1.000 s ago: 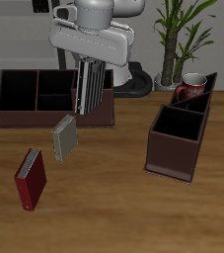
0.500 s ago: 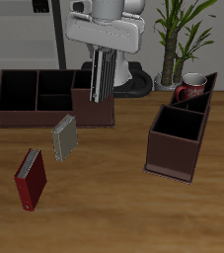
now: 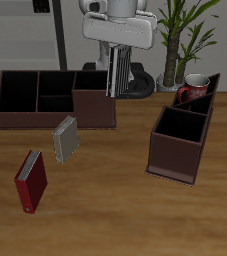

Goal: Place the red mug into the left desk caddy's left compartment and place the striped book into the left desk caddy's back compartment and place the red book into the back desk caddy's front compartment

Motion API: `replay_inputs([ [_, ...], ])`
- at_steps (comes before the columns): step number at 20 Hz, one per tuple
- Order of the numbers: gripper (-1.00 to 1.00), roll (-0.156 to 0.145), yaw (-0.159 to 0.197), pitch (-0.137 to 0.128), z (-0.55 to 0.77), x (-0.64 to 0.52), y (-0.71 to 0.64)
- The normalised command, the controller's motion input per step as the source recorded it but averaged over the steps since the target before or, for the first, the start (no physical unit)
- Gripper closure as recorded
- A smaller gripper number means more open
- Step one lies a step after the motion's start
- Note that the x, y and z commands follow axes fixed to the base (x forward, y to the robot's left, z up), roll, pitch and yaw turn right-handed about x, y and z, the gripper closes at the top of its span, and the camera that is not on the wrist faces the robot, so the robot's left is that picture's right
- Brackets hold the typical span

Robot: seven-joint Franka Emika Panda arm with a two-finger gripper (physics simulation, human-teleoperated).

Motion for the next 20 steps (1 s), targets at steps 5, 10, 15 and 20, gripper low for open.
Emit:
replay_inputs([
  [5,1.0,0.021,-0.091,0.029,0.07,-0.34,0.04],
  [10,1.0,0.049,-0.103,0.121,-0.05,-0.33,0.16],
  [15,1.0,0.084,-0.016,0.079,-0.15,-0.22,0.3],
  [20,1.0,0.026,0.015,0.025,-0.04,-0.12,0.22],
])
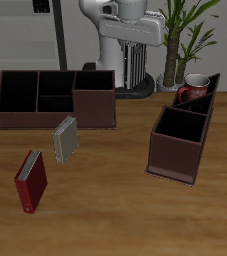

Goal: Place the red mug into the left desk caddy's left compartment and place the striped book into the left desk caddy's back compartment and place the red book into the back desk caddy's front compartment

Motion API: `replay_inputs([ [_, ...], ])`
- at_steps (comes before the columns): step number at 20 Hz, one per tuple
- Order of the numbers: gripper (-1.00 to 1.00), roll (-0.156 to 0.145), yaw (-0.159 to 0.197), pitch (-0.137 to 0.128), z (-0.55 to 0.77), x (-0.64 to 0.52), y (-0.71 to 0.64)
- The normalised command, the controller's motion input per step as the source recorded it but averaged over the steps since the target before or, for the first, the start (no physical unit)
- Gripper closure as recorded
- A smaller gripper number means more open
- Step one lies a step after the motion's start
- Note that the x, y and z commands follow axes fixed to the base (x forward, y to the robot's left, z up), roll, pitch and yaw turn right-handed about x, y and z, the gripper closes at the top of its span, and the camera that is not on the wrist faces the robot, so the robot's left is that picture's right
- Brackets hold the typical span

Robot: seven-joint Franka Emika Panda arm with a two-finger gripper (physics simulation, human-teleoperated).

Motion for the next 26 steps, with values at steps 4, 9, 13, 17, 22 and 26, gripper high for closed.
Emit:
replay_inputs([
  [4,1.0,0.025,-0.016,0.06,-0.04,-0.01,0.17],
  [9,1.0,0.061,-0.004,0.08,0.02,0.08,0.38],
  [13,1.0,0.02,0.023,0.004,0.07,0.11,0.24],
  [17,1.0,-0.01,0.034,-0.009,0.04,0.15,0.37],
  [22,1.0,0.004,0.011,0.008,-0.02,0.16,0.19],
  [26,1.0,0.014,-0.016,0.032,-0.09,0.1,0.18],
])
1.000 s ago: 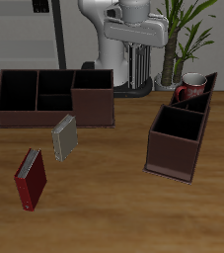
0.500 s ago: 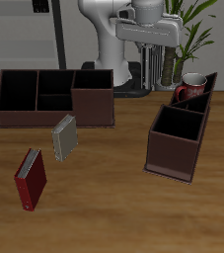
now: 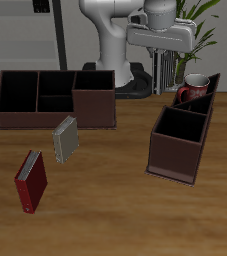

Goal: Place the red mug into the left desk caddy's left compartment and place the striped book into the left desk caddy's back compartment and place the red book into the back desk caddy's front compartment

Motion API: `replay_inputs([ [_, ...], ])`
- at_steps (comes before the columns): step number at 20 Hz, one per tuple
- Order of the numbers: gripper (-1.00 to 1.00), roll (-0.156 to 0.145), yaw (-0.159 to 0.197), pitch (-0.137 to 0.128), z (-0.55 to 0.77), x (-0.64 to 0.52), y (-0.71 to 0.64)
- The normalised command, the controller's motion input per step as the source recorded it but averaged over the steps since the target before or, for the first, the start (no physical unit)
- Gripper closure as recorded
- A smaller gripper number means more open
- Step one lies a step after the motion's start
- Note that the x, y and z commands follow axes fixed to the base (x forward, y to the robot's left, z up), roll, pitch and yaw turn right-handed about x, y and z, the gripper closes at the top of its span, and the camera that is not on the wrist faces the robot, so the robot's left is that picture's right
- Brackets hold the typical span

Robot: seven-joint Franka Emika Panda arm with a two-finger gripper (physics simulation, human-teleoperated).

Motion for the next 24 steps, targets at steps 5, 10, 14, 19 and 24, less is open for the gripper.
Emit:
replay_inputs([
  [5,1.0,0.006,-0.027,0.044,-0.13,0.17,0.21],
  [10,1.0,0.016,-0.003,0.025,-0.1,0.07,0.23],
  [14,1.0,-0.006,-0.002,0.026,-0.17,0.05,0.26],
  [19,1.0,0.023,0.019,0.0,-0.06,-0.06,0.13],
  [24,1.0,0.041,0.022,-0.008,0.05,0.02,0.34],
])
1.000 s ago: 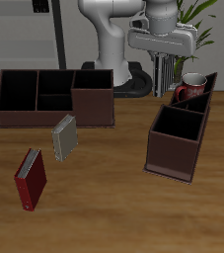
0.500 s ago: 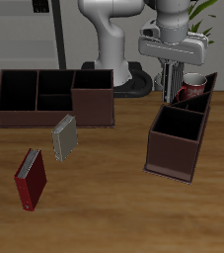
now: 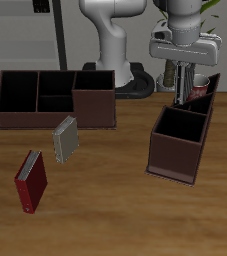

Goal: Place the red mug into the left desk caddy's left compartment and place the striped book into the left desk caddy's back compartment and place the red book into the back desk caddy's front compartment

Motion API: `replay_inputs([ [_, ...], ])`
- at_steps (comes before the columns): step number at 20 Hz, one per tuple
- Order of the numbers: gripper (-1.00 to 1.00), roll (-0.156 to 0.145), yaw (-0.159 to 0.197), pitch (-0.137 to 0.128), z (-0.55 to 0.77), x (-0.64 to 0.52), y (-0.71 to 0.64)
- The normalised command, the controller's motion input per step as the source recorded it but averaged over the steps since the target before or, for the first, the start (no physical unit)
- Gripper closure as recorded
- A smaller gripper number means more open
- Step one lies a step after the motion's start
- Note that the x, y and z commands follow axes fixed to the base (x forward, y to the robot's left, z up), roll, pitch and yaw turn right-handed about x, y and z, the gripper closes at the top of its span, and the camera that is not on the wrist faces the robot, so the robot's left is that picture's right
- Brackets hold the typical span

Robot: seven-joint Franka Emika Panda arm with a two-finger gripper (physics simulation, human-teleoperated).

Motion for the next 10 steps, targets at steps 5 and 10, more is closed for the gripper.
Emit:
replay_inputs([
  [5,1.0,0.016,0.0,-0.001,-0.01,0.03,0.19],
  [10,1.0,0.016,0.017,-0.003,-0.02,0.21,0.15],
])
